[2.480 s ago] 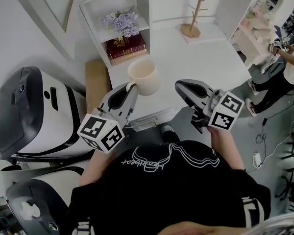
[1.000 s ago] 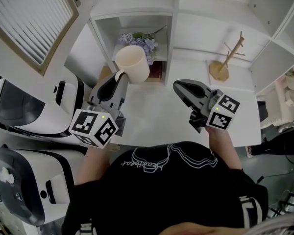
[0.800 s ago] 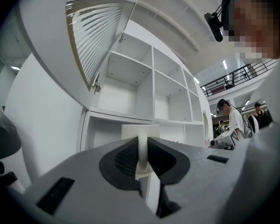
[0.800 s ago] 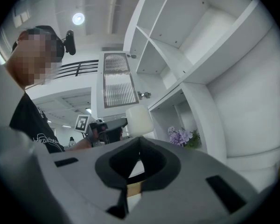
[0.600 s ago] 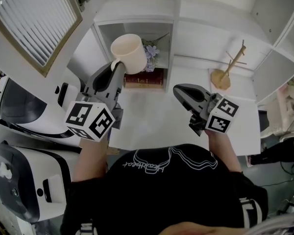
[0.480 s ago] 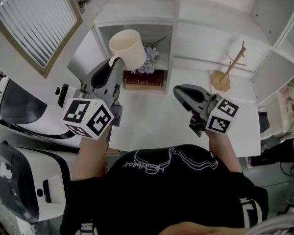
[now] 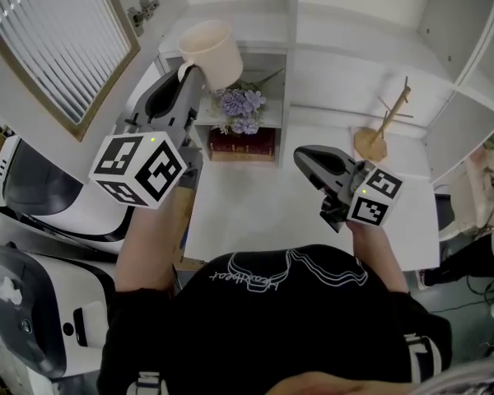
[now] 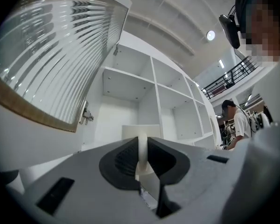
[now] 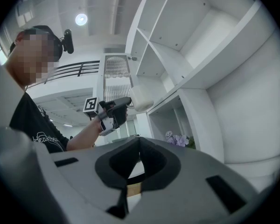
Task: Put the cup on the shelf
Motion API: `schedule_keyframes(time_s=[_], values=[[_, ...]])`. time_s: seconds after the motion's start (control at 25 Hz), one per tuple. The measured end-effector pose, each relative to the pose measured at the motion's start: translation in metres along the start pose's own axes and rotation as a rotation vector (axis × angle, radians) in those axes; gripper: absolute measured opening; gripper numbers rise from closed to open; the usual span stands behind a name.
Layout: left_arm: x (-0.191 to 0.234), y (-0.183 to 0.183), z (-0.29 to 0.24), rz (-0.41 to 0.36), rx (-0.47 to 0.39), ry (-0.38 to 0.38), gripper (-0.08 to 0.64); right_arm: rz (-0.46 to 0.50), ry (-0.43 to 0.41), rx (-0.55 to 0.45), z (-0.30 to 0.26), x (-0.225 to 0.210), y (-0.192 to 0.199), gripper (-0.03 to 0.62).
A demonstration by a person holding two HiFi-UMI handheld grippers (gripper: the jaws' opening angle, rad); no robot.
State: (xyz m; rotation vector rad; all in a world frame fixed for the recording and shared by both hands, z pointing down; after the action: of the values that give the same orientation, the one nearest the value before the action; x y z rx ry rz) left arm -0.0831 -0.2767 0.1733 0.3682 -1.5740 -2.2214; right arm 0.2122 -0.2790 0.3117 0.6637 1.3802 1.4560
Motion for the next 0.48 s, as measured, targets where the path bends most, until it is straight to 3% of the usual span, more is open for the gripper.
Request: schedule_keyframes(time_s=[0.48], values=[[0.015, -0.025, -0.059, -0.05, -0.012, -0.018, 0.041, 0.002, 0.03, -0.006, 0.007, -0.018, -0.003, 0.006]])
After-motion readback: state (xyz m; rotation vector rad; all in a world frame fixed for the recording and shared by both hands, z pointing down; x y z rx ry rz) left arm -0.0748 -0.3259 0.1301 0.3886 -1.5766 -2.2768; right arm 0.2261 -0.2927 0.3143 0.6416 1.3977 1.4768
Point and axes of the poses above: the fingertips, and each gripper's own axes: z backward along the fingers, x to its left, y out of its underside, the point moved 10 cm from there along z, backward along the fingers, and after that the axes turned 7 degrees about -x, right-handed, at the moved point
